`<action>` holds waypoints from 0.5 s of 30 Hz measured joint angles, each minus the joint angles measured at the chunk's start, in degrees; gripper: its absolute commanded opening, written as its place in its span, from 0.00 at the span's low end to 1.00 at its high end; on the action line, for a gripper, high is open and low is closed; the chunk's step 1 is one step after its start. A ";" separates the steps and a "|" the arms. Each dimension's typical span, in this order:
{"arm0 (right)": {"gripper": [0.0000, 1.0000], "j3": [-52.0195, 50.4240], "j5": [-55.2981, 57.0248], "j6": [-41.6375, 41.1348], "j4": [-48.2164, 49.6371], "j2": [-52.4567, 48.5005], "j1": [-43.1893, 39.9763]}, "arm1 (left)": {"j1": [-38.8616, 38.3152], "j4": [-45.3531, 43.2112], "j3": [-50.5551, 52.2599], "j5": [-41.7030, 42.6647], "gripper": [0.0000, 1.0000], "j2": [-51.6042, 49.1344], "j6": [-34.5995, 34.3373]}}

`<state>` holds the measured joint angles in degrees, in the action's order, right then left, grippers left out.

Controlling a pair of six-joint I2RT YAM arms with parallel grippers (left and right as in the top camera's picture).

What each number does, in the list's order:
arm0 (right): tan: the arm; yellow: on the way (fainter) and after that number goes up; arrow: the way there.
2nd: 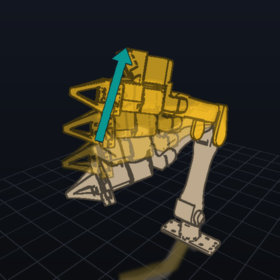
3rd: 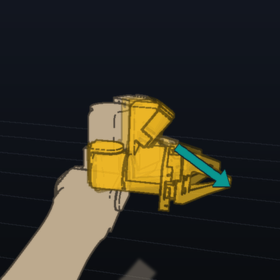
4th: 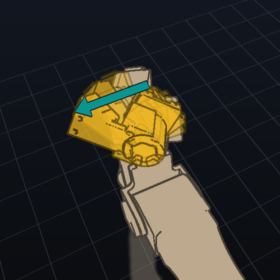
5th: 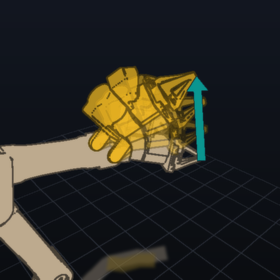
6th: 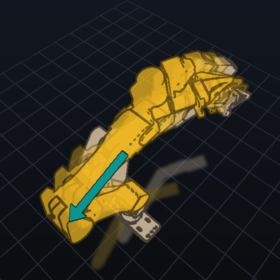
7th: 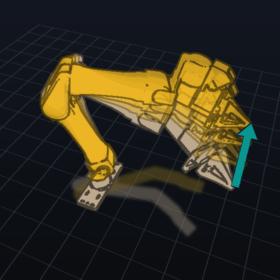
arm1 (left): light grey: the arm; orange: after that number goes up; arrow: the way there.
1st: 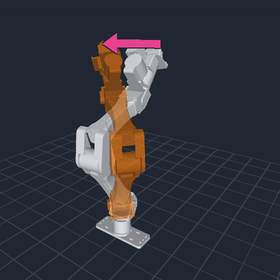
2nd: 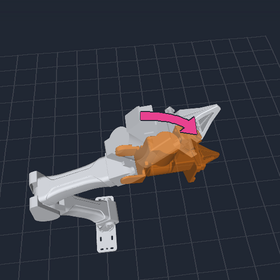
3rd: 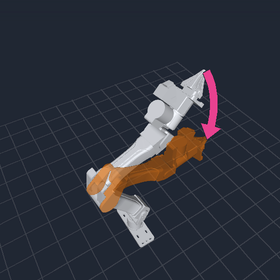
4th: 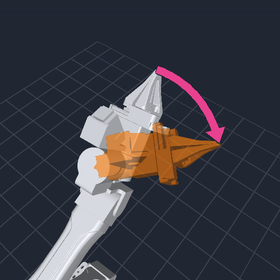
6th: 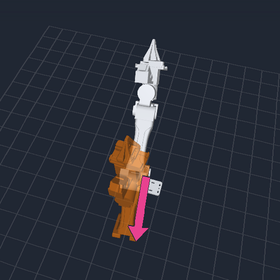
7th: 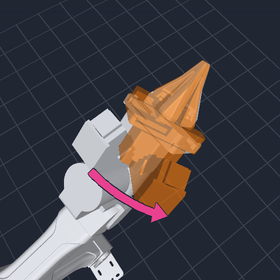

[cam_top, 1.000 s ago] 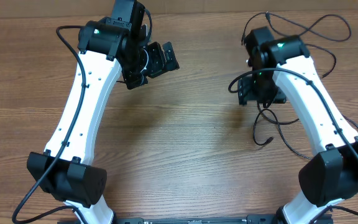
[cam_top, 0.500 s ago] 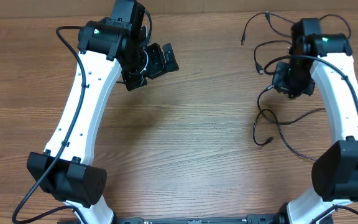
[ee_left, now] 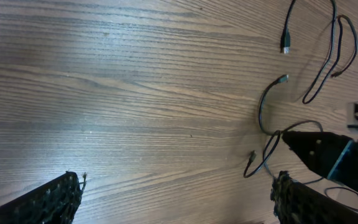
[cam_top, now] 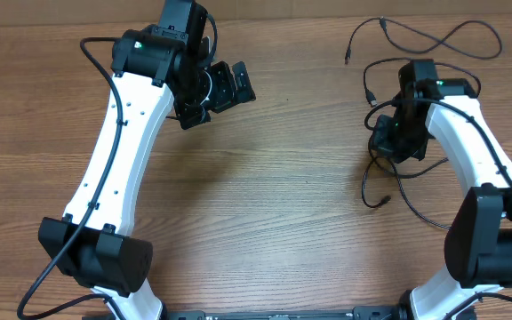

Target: Untangle cables

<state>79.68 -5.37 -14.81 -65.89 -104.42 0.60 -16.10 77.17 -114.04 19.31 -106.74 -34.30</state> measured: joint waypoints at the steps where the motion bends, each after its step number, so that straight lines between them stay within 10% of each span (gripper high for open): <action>1: 0.04 -0.52 -0.37 0.02 0.70 0.00 -0.02 | 0.00 0.02 0.00 0.00 1.00 0.00 0.00; 15: 0.04 -3.30 -3.41 -0.02 4.00 0.00 0.59 | 0.00 0.02 0.00 0.00 1.00 0.00 0.00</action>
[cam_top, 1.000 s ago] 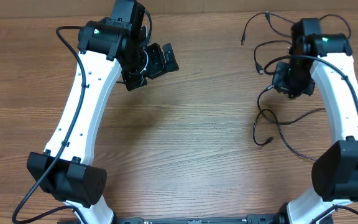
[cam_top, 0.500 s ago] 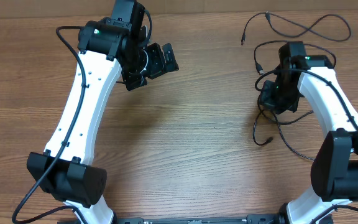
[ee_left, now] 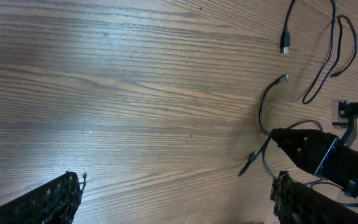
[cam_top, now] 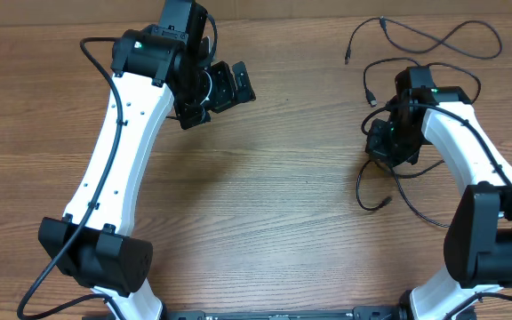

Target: Untangle cables

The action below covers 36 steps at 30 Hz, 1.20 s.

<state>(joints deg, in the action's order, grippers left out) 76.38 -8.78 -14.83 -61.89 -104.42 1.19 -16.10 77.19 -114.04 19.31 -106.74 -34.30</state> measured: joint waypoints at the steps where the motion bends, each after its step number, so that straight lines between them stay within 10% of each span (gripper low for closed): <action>1: 0.04 0.00 -0.02 0.00 0.00 0.00 0.13 | 0.00 0.00 0.00 0.00 1.00 0.00 0.00; 36: 0.04 -8.96 -0.24 -1.46 5.84 -0.81 3.04 | 0.02 0.02 0.00 0.00 1.00 0.00 0.00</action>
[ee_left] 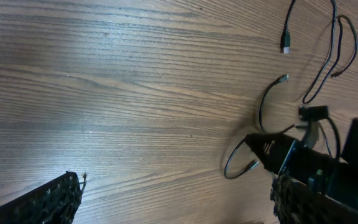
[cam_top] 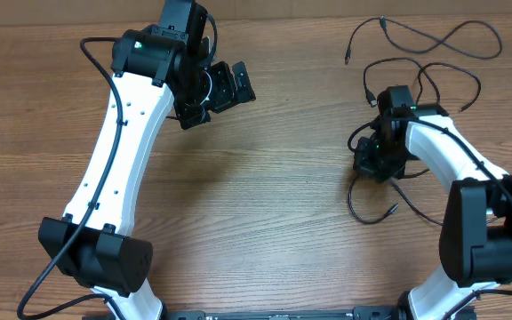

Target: Untangle cables

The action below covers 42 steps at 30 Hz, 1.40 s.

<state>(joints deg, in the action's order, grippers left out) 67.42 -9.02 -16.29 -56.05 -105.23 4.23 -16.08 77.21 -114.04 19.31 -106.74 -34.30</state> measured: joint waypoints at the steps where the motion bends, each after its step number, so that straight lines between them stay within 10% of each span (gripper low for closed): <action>1: 0.04 -0.59 0.00 0.00 -0.02 -0.07 0.00 | 0.00 -0.02 0.00 0.00 1.00 0.00 0.00; 11: 0.04 0.13 0.00 -0.02 -4.81 -0.44 -0.02 | -0.02 0.00 0.00 -0.90 1.00 0.00 0.00; 24: 0.10 27.91 3.56 -0.17 -19.10 -0.76 -7.50 | -0.02 0.37 0.00 -1.09 1.00 0.00 0.00; 42: 0.07 26.25 12.83 -1.55 -10.27 -0.81 -28.79 | -0.02 0.31 0.00 -1.11 1.00 0.00 0.00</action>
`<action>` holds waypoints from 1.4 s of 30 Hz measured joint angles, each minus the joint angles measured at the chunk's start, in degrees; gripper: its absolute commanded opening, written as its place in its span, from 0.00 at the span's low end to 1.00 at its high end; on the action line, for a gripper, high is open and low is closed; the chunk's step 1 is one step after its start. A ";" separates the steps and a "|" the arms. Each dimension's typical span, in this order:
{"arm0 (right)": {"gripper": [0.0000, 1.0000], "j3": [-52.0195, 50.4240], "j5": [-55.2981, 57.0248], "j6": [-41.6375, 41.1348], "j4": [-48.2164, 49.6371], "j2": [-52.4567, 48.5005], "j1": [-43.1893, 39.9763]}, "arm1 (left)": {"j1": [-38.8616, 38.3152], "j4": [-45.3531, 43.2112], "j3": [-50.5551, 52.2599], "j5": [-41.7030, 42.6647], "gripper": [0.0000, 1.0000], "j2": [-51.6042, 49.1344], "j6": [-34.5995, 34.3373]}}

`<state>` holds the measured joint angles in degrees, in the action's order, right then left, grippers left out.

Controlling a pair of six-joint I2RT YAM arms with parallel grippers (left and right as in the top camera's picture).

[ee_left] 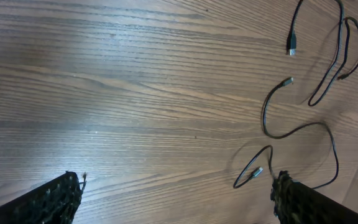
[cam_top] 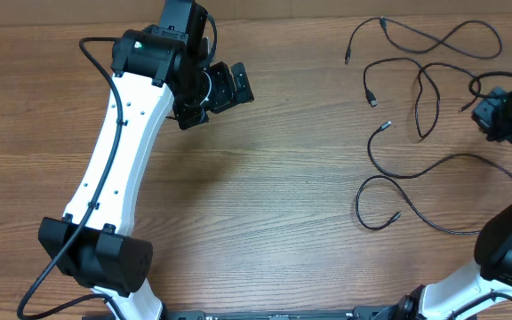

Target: Untangle cables

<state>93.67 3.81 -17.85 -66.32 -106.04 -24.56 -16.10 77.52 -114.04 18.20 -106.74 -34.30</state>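
Several thin black cables lie spread over the right half of the wooden table. One (cam_top: pixel 425 37) snakes along the far edge. Another (cam_top: pixel 419 98) makes a narrow hairpin, and a long one (cam_top: pixel 434 164) curves from a plug to a loop (cam_top: pixel 372 209). At the right edge, my right gripper (cam_top: pixel 505 117) has a cable strand (cam_top: pixel 476 82) running into it and looks shut on it. My left gripper (cam_top: pixel 213 98) hangs open and empty over bare wood at the far left. In the left wrist view my left gripper (ee_left: pixel 176 199) is wide apart, with cable plugs (ee_left: pixel 289 81) off to the right.
The table (cam_top: pixel 265 204) is wood-grained. My left arm's white link (cam_top: pixel 114 169) crosses the left side. The right arm stands along the right edge, over part of the long cable.
My right gripper has gone from the cable pile at centre right to the table's right edge. The bunched cables now lie stretched out and apart. The left arm has not moved.
My right gripper sat on the bunched cables at the right. It was then a little further left each time, with the loop below it shifted left too. Now it is at the right edge and the cables are spread. The left gripper stayed open throughout.
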 measured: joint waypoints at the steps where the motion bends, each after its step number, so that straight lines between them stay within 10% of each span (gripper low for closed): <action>1: 0.07 -1.09 0.02 -0.13 1.33 0.00 -0.26 | 0.00 0.02 0.00 -0.02 1.00 0.00 0.00; 7: 0.08 -8.24 2.08 -1.62 8.02 -0.35 -1.27 | 0.00 0.02 0.00 -0.20 1.00 0.00 0.00; 11: 0.42 -11.76 3.91 -3.78 12.57 -0.44 -2.64 | 0.00 0.04 0.00 -0.20 1.00 0.00 0.00; 23: 0.58 -13.05 3.93 -8.55 14.14 -3.56 -4.17 | 0.00 -2.05 0.00 -0.20 1.00 0.00 0.00; 42: 0.57 -13.38 0.66 -16.06 19.63 -10.60 -4.17 | 0.00 -2.08 0.00 -0.20 1.00 0.00 0.00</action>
<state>80.29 4.47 -33.91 -46.70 -116.64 -28.73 -16.10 75.44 -114.04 18.00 -106.74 -34.30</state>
